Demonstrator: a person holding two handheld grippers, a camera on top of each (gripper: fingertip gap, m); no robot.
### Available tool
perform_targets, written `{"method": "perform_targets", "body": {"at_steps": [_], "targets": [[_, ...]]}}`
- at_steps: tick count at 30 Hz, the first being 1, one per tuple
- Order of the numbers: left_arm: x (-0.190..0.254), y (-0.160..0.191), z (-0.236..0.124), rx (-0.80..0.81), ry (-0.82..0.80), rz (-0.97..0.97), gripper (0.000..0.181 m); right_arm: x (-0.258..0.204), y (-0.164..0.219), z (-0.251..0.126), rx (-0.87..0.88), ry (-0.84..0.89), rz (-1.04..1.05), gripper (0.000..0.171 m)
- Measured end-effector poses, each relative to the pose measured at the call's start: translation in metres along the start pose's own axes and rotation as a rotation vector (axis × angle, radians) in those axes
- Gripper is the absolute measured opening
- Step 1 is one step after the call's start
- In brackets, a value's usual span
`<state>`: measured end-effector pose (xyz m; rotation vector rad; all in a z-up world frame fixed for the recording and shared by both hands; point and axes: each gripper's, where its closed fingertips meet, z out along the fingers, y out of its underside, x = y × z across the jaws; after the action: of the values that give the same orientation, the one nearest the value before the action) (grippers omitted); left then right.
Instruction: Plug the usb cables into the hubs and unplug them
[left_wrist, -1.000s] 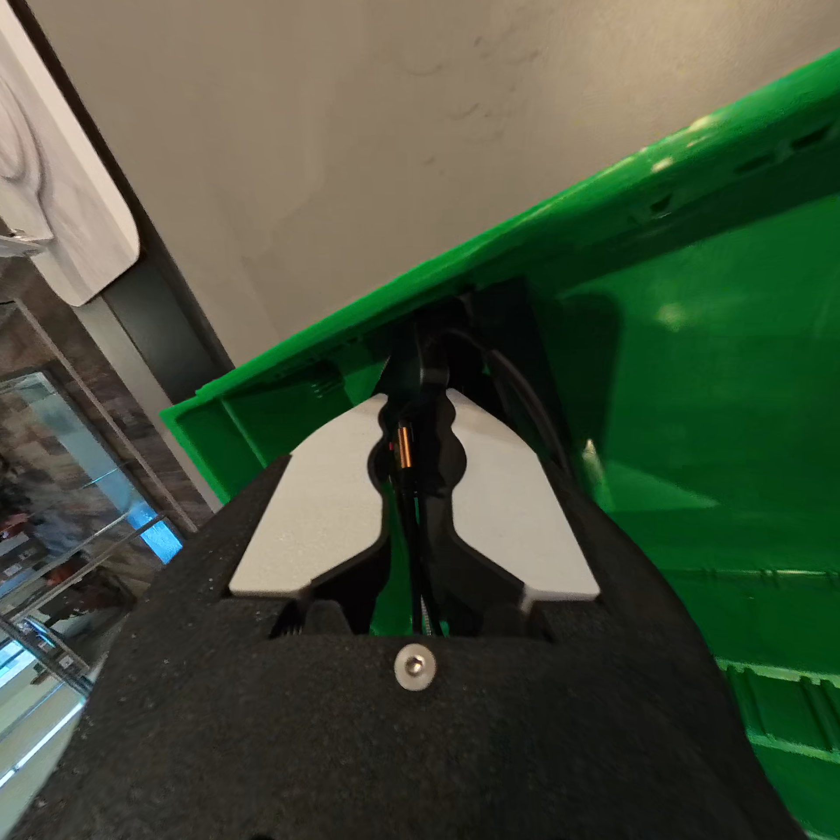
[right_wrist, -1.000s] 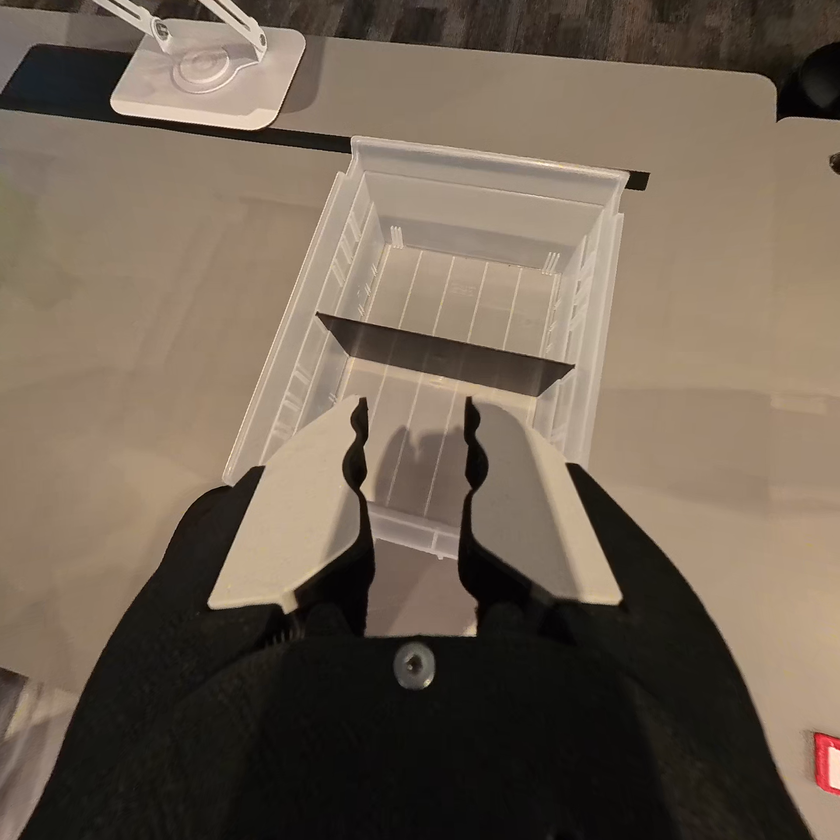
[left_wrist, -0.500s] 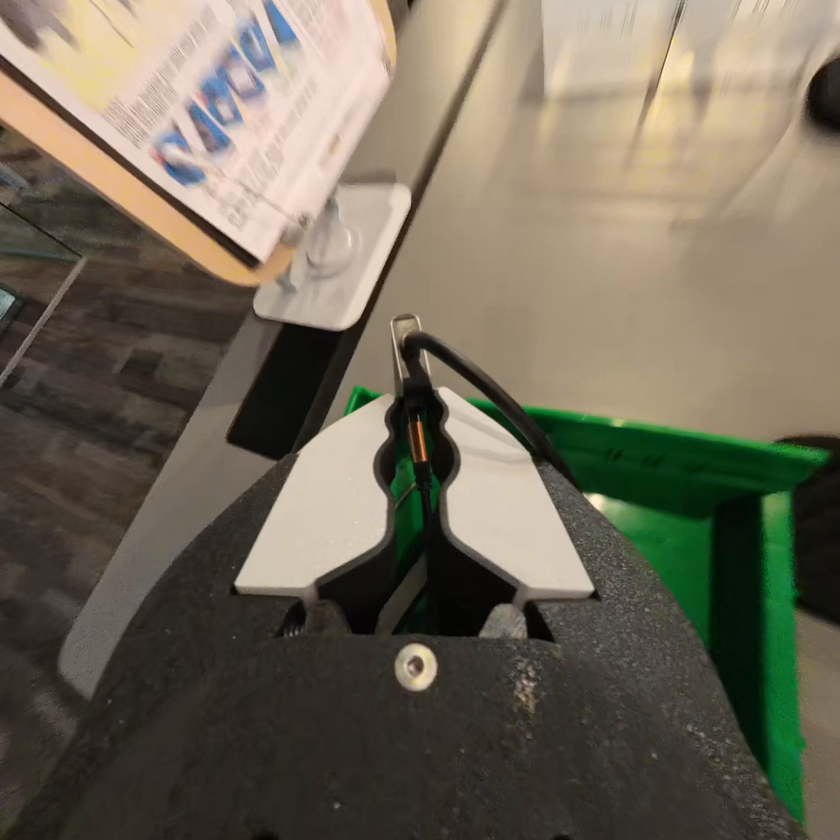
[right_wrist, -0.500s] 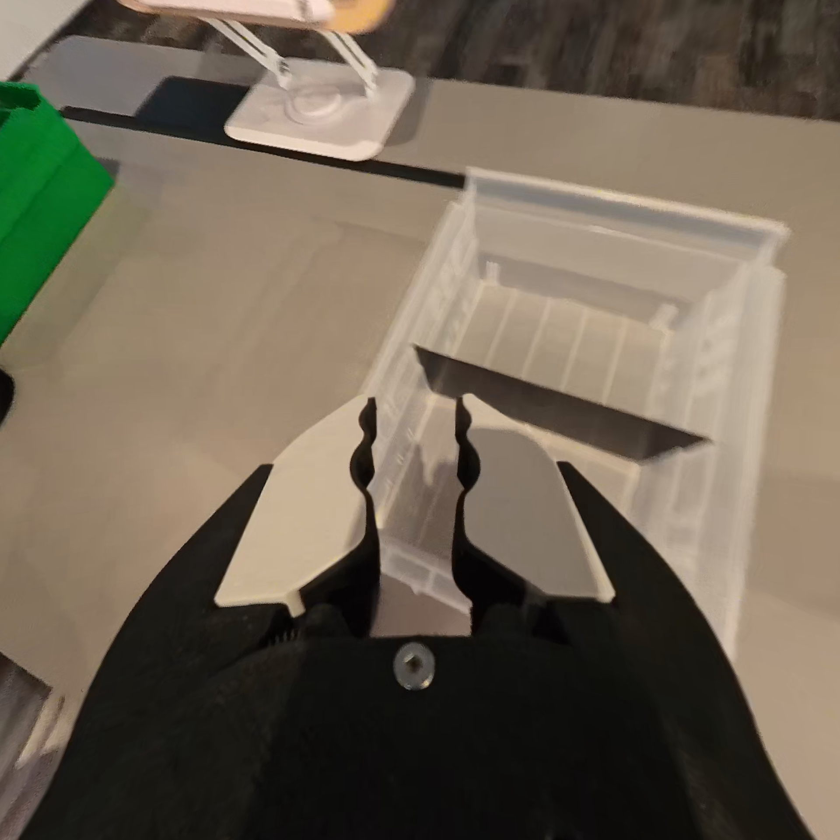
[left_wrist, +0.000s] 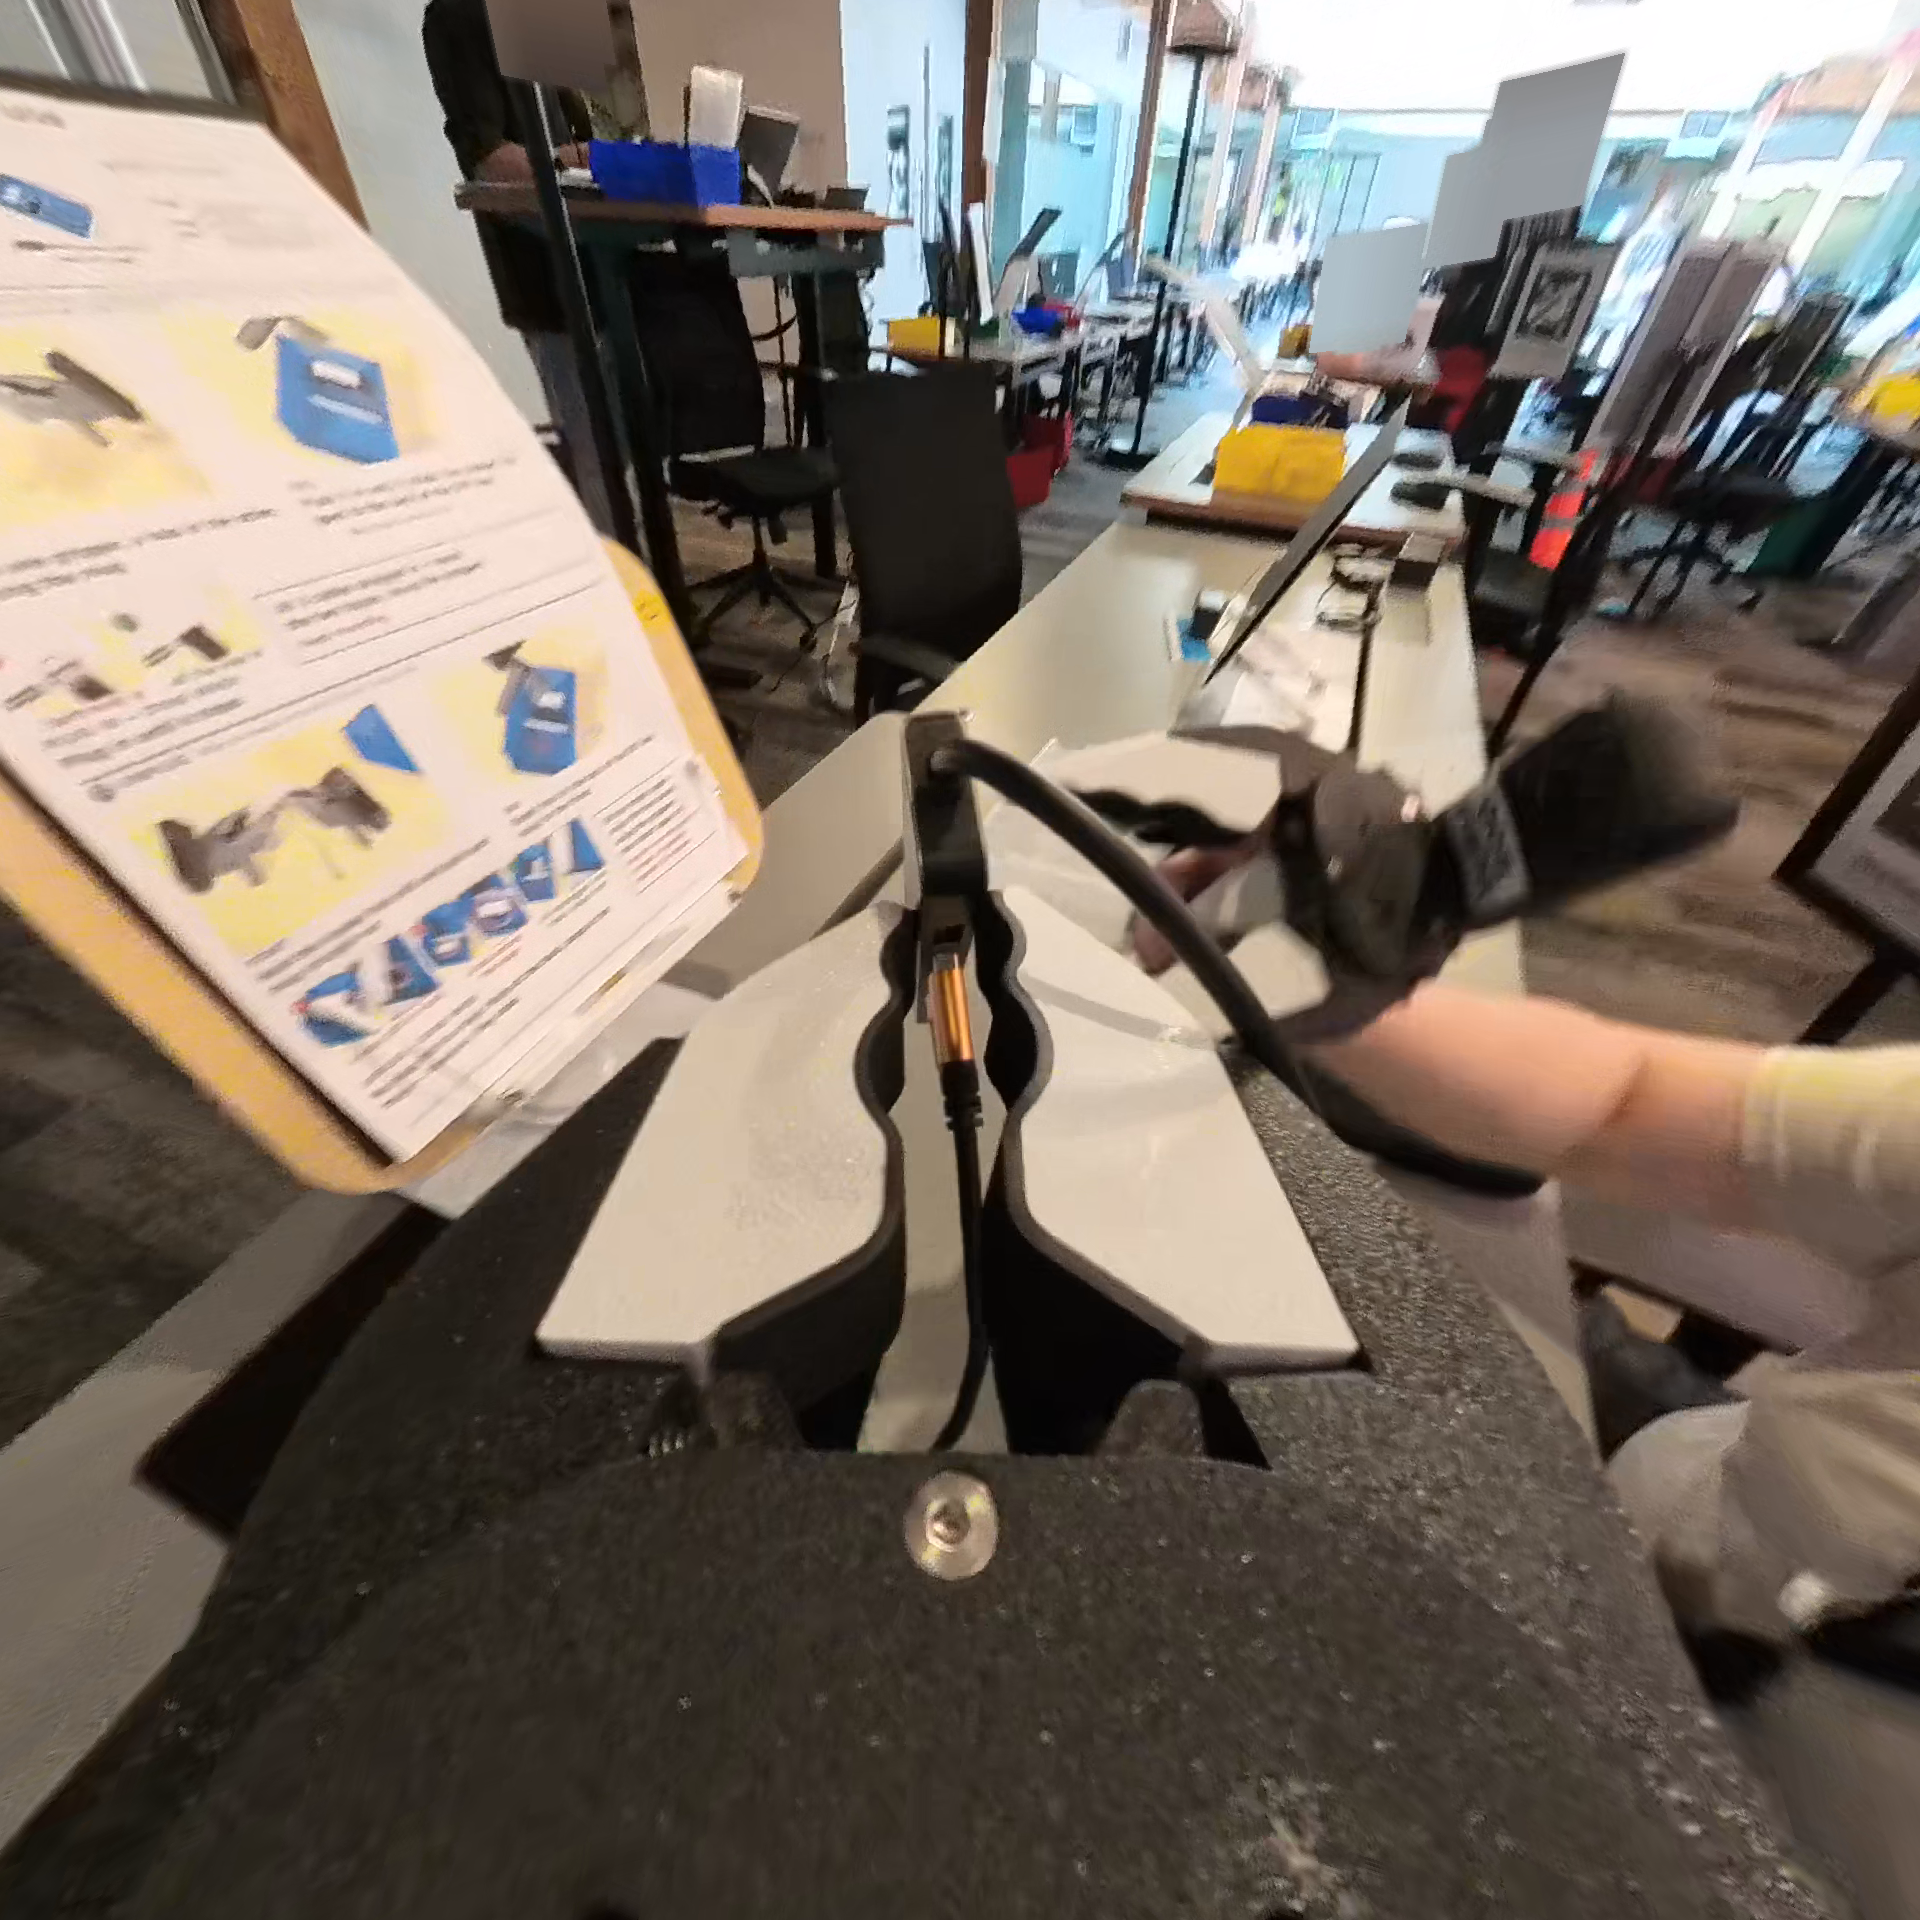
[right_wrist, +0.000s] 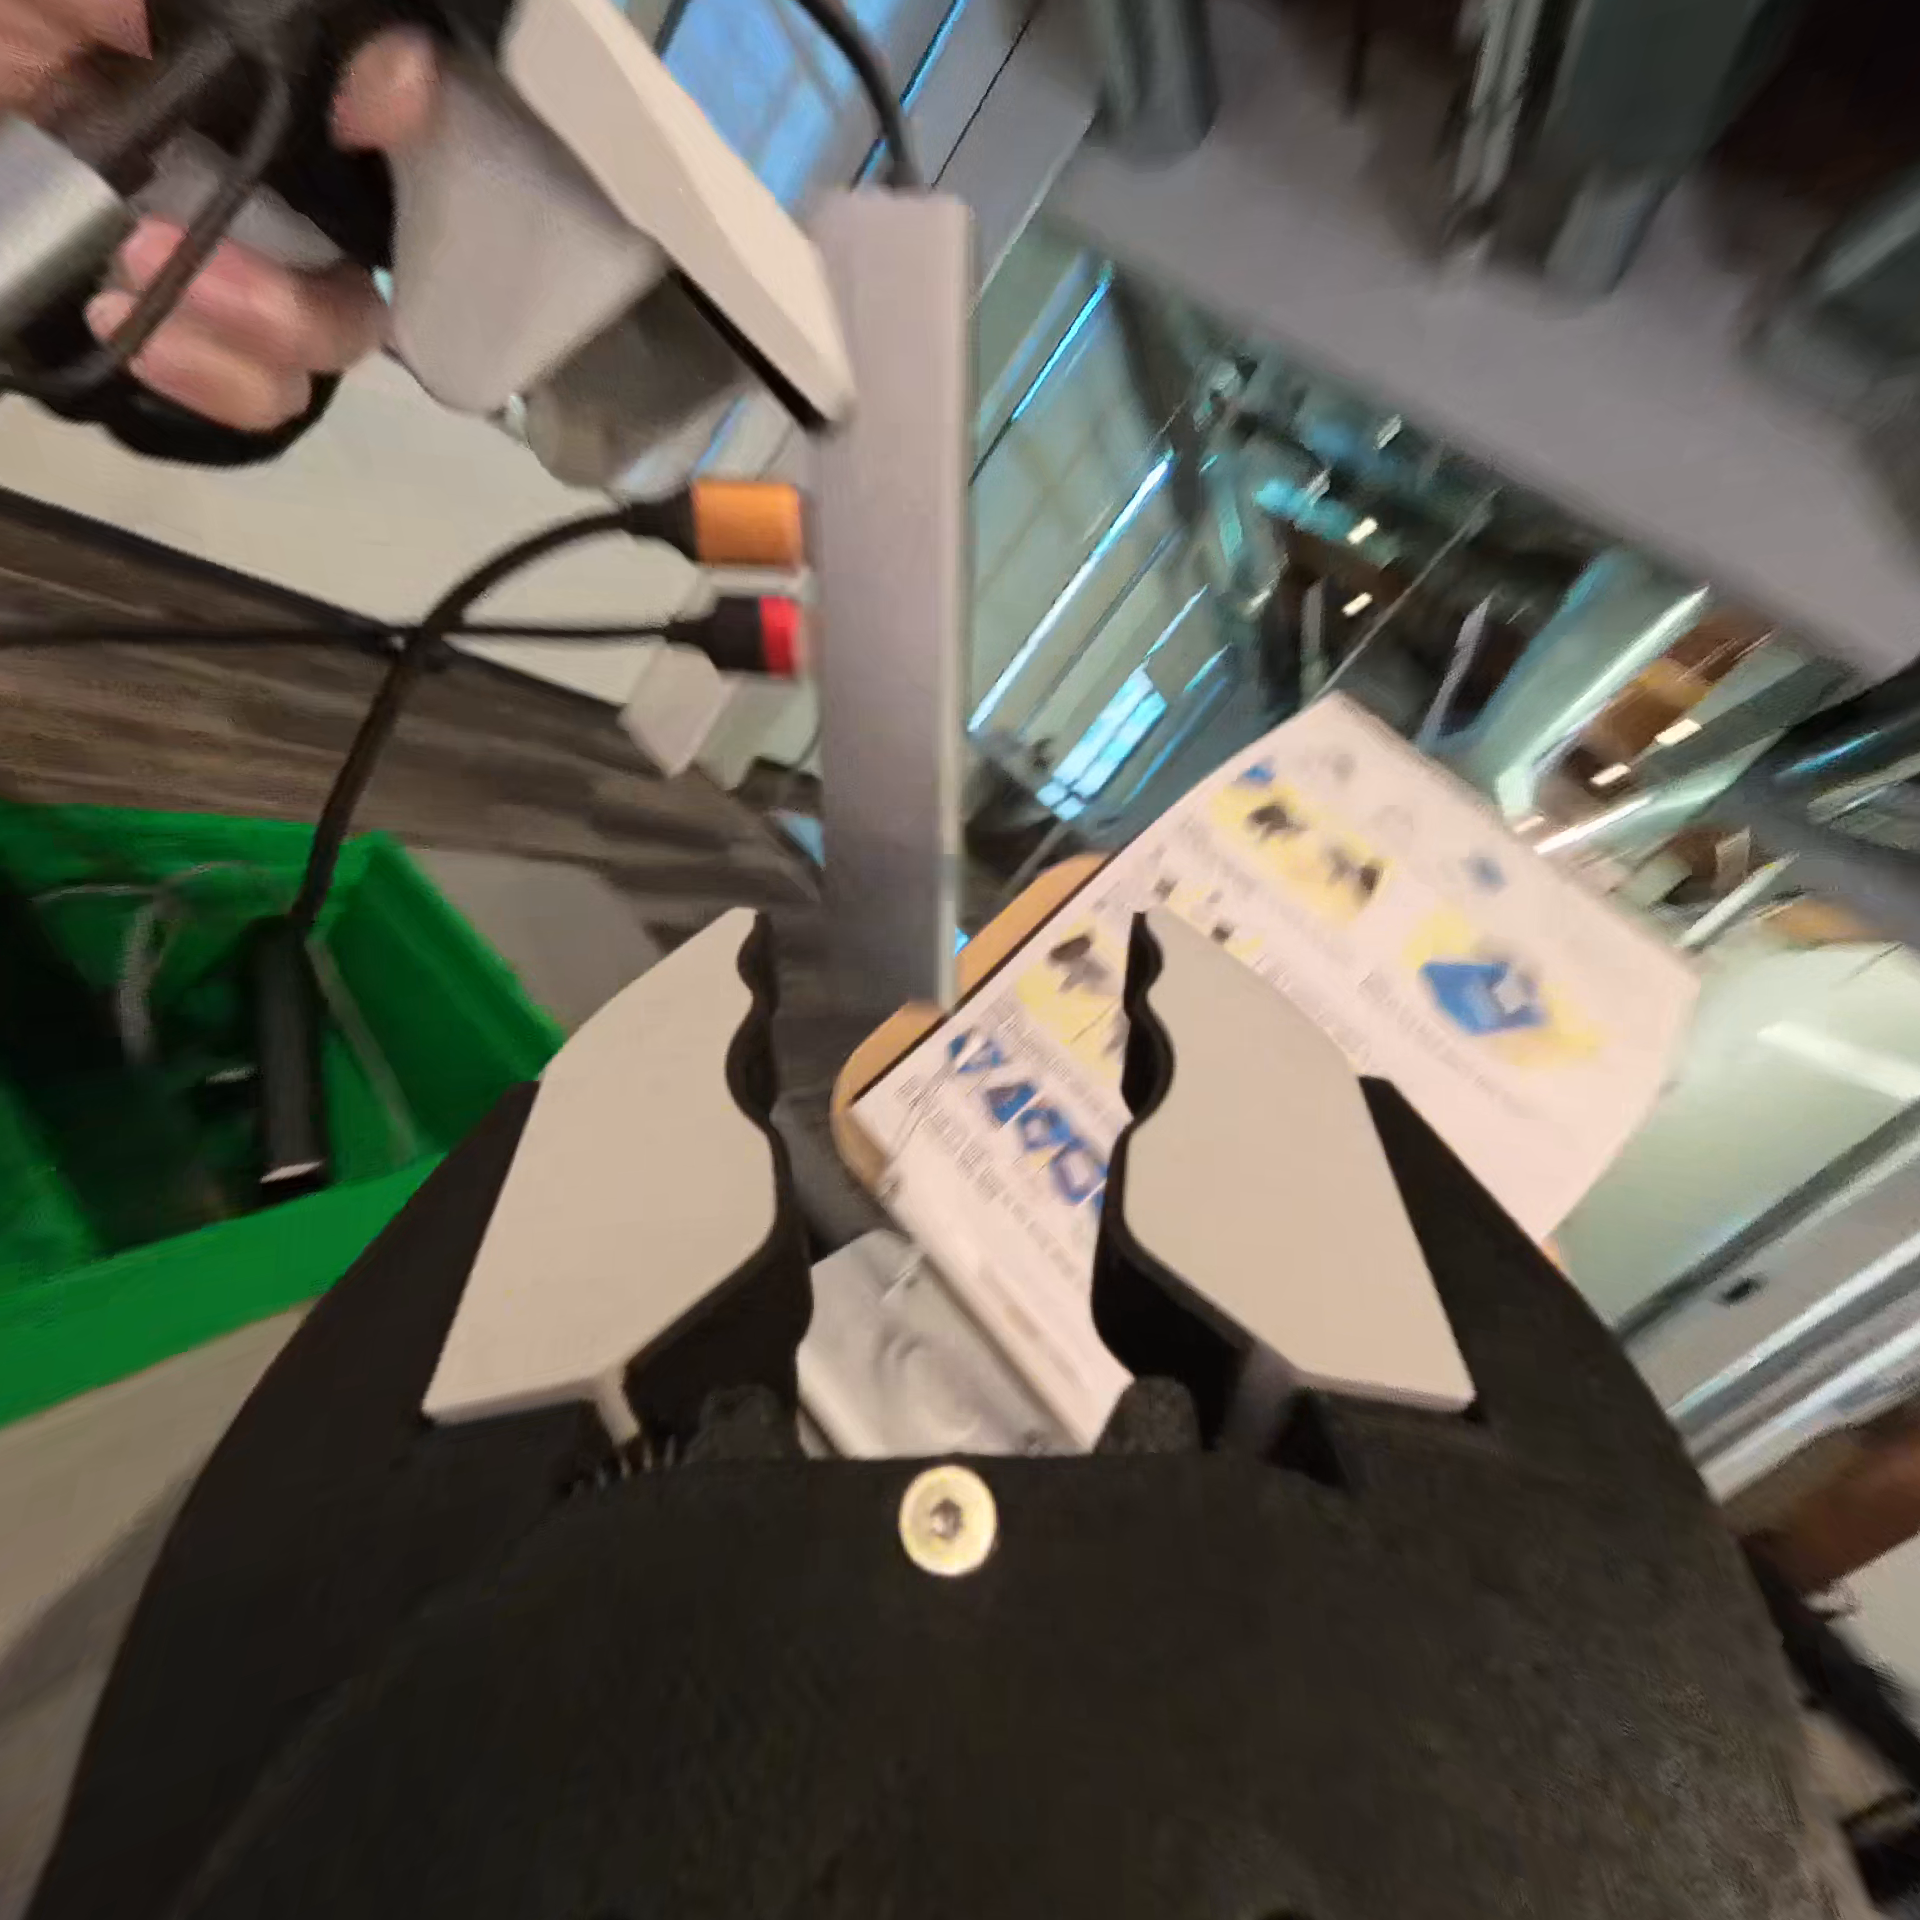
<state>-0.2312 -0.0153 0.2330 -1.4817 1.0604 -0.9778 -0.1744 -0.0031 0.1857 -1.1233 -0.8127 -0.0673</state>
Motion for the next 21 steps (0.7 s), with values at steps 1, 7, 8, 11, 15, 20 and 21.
{"method": "perform_targets", "body": {"at_steps": [1,7,8,11,15,20,21], "targets": [[0.009,-0.006,0.006,0.016,0.022,-0.025,0.011,0.000,-0.010,0.005,0.022,0.051,-0.050,0.060],[0.054,-0.017,0.037,0.069,0.150,-0.184,0.011,0.035,-0.035,-0.018,0.045,0.365,-0.292,0.034],[0.059,-0.015,0.041,0.072,0.168,-0.220,0.011,0.039,-0.032,-0.023,0.020,0.370,-0.313,0.035],[0.068,-0.010,0.055,0.082,0.196,-0.288,0.010,0.046,-0.023,-0.039,-0.032,0.358,-0.352,0.030],[0.086,0.006,0.074,0.023,0.239,-0.228,0.010,0.056,-0.005,-0.059,-0.105,0.259,-0.341,0.028],[0.072,0.046,0.064,-0.088,0.147,-0.134,0.050,0.077,0.018,-0.098,-0.175,0.072,-0.366,0.028],[0.063,0.046,0.059,-0.083,0.093,-0.081,0.053,0.080,0.024,-0.106,-0.192,0.025,-0.371,0.028]]}}
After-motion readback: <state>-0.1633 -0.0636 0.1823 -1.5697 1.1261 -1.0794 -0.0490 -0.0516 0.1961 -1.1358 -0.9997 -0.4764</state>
